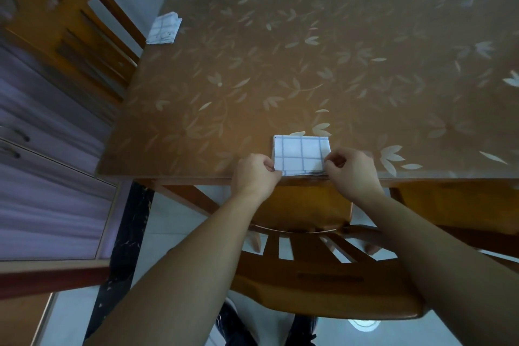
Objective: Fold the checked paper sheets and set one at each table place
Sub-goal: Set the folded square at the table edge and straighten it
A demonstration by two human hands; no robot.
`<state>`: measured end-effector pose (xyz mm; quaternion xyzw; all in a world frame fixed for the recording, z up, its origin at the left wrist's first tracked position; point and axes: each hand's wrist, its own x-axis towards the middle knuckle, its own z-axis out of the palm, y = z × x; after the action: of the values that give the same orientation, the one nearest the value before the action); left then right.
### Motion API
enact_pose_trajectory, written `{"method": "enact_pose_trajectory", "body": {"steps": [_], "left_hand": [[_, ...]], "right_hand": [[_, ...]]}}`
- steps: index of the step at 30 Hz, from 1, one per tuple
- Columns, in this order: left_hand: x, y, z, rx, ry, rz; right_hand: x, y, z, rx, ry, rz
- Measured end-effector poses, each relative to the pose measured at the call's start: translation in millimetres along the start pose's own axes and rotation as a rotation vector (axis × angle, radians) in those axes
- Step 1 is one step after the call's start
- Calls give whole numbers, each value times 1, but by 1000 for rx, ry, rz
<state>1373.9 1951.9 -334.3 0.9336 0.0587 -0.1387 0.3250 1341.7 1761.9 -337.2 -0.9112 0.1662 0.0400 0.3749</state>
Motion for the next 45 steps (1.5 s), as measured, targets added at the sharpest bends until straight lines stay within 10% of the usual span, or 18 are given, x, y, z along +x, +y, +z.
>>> {"method": "enact_pose_trajectory", "body": {"steps": [19, 45], "left_hand": [[-12, 10, -15, 91, 35, 23], [-211, 238, -15, 403, -159, 812]], "right_hand": [[-5, -3, -2, -87, -26, -59], [-241, 65, -301, -377, 316, 276]]}}
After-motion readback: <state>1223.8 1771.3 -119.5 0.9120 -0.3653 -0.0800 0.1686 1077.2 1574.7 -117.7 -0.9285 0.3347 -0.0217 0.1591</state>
